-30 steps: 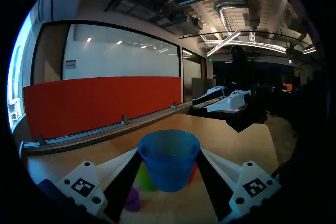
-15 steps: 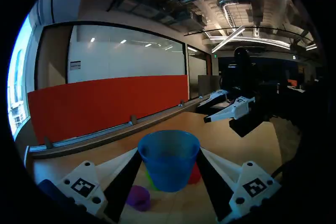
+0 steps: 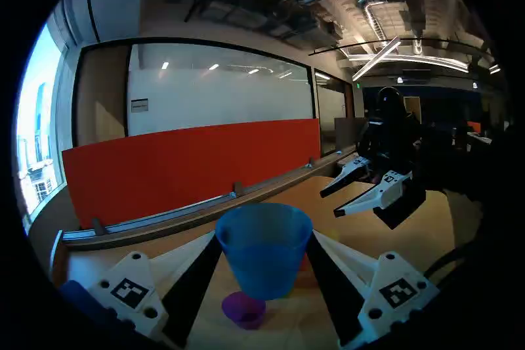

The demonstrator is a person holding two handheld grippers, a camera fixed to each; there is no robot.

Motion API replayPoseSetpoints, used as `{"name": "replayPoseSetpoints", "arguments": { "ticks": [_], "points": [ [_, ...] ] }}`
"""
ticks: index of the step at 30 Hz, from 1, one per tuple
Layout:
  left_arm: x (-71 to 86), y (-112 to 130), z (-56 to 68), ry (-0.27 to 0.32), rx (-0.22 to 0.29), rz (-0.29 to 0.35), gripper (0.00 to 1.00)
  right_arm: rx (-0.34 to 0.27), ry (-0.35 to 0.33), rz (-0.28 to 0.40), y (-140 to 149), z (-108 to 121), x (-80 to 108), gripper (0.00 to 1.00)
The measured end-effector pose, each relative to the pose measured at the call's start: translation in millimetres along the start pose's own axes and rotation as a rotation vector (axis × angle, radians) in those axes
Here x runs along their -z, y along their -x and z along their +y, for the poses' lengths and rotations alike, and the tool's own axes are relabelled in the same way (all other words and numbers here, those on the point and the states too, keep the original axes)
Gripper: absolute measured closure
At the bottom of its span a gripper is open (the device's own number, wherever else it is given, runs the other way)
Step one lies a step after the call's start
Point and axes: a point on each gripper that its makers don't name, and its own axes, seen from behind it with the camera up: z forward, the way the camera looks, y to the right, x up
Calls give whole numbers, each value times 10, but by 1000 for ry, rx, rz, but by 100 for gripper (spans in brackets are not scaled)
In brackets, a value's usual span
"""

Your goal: Pour water

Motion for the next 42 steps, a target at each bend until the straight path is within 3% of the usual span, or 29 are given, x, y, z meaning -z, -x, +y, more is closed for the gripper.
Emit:
{"name": "replayPoseSetpoints", "arguments": {
  "ticks": [15, 42],
  "points": [
    [116, 7, -194, -74, -9, -24, 14, 11, -78, -91, 218, -153, -483, 1],
    [146, 61, -247, -82, -10, -49, 14, 41, -140, -249, 741, -329, -1057, 1]
  ]
}}
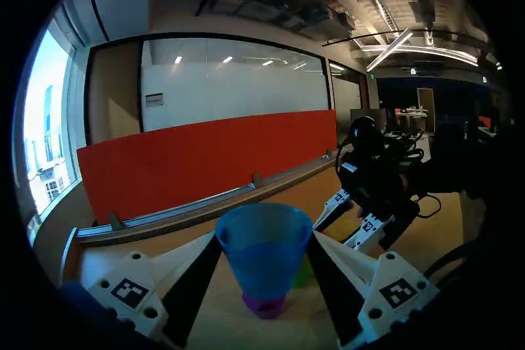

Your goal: Pour water

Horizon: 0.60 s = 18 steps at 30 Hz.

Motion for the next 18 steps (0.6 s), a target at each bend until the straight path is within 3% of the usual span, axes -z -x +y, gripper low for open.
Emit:
{"name": "replayPoseSetpoints", "arguments": {
  "ticks": [18],
  "points": [
    [20, 29, -51, -3, 3, -2, 14, 11, 2, -54, 61, 27, -304, 1]
  ]
}}
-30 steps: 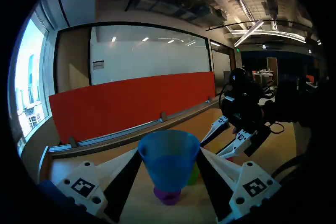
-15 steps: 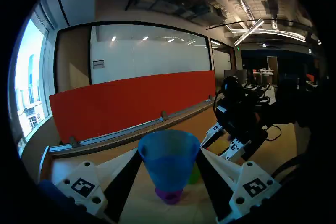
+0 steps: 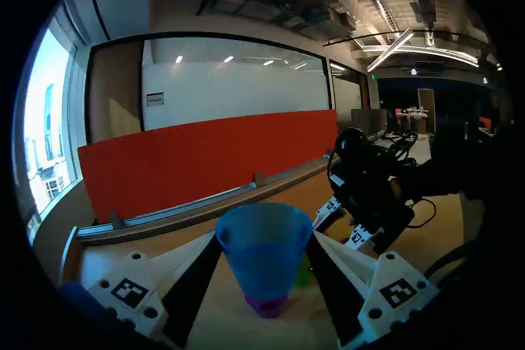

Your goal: Pour water

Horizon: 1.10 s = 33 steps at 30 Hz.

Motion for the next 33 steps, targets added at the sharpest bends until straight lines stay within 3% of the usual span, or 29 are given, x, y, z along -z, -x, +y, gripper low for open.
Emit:
{"name": "replayPoseSetpoints", "arguments": {
  "ticks": [24, 33],
  "points": [
    [-18, 79, -16, 1, 3, -10, 14, 50, 4, -34, 24, -50, -211, 0],
    [-23, 92, -24, 3, 7, -12, 14, 46, 7, -24, 19, -58, -202, 6]
  ]
}}
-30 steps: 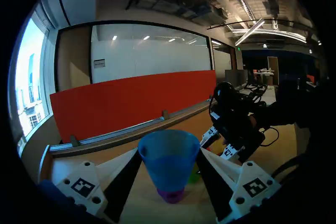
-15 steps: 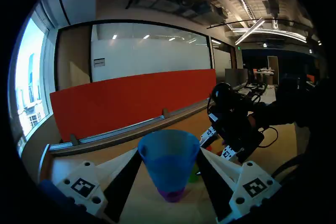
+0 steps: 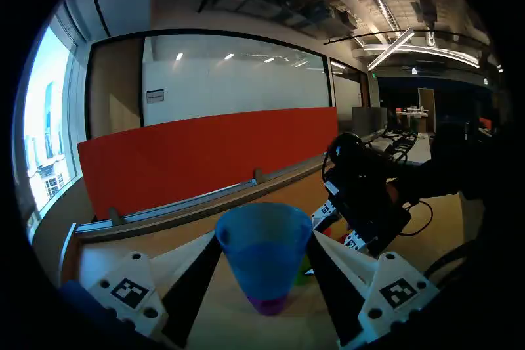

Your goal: Pour water

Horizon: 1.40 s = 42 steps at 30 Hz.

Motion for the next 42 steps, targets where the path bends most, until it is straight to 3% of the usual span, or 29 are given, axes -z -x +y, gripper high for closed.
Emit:
{"name": "replayPoseSetpoints", "arguments": {
  "ticks": [5, 27, 42],
  "points": [
    [6, -29, 27, 6, -2, 3, 14, -23, -7, 49, -119, -13, 126, 6],
    [-13, -271, 276, 42, -34, 30, 14, -33, 18, 292, -577, -243, 1161, 7],
    [-14, -333, 422, 66, -50, 31, 14, -38, 34, 417, -728, -338, 1452, 6]
  ]
}}
